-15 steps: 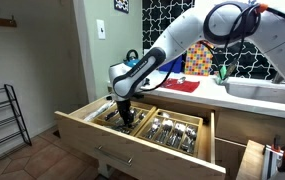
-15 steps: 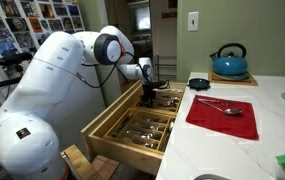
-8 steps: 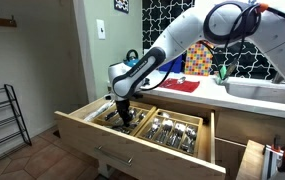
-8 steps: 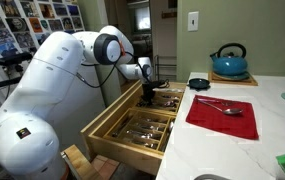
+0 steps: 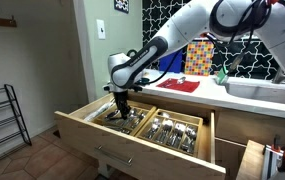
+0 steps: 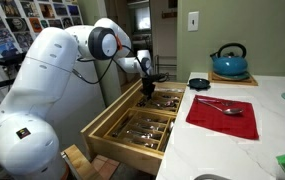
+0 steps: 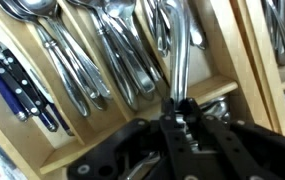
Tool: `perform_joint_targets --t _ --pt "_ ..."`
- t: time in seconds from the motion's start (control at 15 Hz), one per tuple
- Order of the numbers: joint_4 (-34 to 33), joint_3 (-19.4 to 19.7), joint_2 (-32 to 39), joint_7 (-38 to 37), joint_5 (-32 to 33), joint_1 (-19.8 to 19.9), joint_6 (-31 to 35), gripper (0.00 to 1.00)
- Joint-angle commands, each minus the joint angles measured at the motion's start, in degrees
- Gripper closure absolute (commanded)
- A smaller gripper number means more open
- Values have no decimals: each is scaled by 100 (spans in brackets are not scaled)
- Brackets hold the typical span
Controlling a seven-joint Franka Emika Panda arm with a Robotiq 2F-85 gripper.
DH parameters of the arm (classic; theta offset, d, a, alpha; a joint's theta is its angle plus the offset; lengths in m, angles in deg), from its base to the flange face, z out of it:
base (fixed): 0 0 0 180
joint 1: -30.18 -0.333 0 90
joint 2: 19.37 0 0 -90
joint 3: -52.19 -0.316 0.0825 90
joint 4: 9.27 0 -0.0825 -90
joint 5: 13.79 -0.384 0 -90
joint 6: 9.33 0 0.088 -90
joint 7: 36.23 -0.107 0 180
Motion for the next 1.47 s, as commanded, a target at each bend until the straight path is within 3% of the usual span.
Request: perform_joint_targets --t 0.0,0.67,1.07,1.33,1.4 --pt "250 -3 -555 -265 -328 91 -314 95" --pt "220 649 -1440 -2185 -321 398 -942 95" --pt "556 961 -1812 -3743 -225 539 -1034 95" --pt "911 1004 -2166 -4719 -524 612 -1370 94" --pt "507 963 -1807 -4335 -340 611 -1260 95"
